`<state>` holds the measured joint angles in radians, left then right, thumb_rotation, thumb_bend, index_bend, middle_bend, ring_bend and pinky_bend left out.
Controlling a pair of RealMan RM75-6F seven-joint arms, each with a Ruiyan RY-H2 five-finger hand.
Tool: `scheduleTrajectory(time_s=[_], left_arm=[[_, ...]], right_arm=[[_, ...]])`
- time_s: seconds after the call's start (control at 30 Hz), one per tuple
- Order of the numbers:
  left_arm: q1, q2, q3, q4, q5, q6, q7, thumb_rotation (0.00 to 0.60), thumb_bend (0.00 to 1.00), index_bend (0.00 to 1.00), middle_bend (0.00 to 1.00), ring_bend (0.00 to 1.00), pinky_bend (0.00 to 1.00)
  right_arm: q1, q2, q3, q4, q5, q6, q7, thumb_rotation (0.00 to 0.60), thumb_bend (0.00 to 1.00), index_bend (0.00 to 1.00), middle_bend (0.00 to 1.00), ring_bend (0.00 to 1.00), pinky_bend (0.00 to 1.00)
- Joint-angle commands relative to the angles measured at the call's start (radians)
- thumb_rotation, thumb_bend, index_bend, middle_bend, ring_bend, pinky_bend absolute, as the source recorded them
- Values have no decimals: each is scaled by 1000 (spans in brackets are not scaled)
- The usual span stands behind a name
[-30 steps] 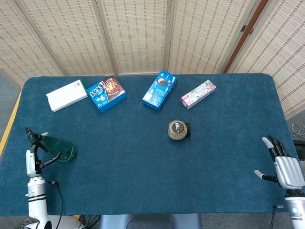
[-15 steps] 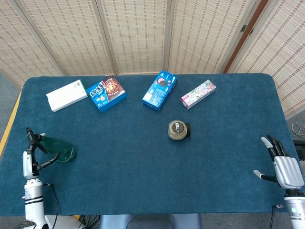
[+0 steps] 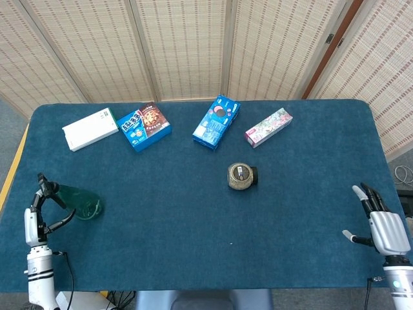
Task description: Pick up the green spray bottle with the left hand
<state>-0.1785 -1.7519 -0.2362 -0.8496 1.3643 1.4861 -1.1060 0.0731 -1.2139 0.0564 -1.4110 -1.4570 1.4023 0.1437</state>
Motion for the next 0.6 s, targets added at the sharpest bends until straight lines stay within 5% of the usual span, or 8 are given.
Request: scheduleTrajectory(time_s=[0.03,0.6], left_arm=[[7,9,2,-7,1,4,4,600,0,250,359,148,0],[50,142,21,-50,0,-9,135,600,0,284,359,169,0]], right_arm=[[1,0,0,-1,0,0,-2,600,0,0,0,0,353],[4,14,2,-23,-2,4,-25,600,0,0,0,0,353]])
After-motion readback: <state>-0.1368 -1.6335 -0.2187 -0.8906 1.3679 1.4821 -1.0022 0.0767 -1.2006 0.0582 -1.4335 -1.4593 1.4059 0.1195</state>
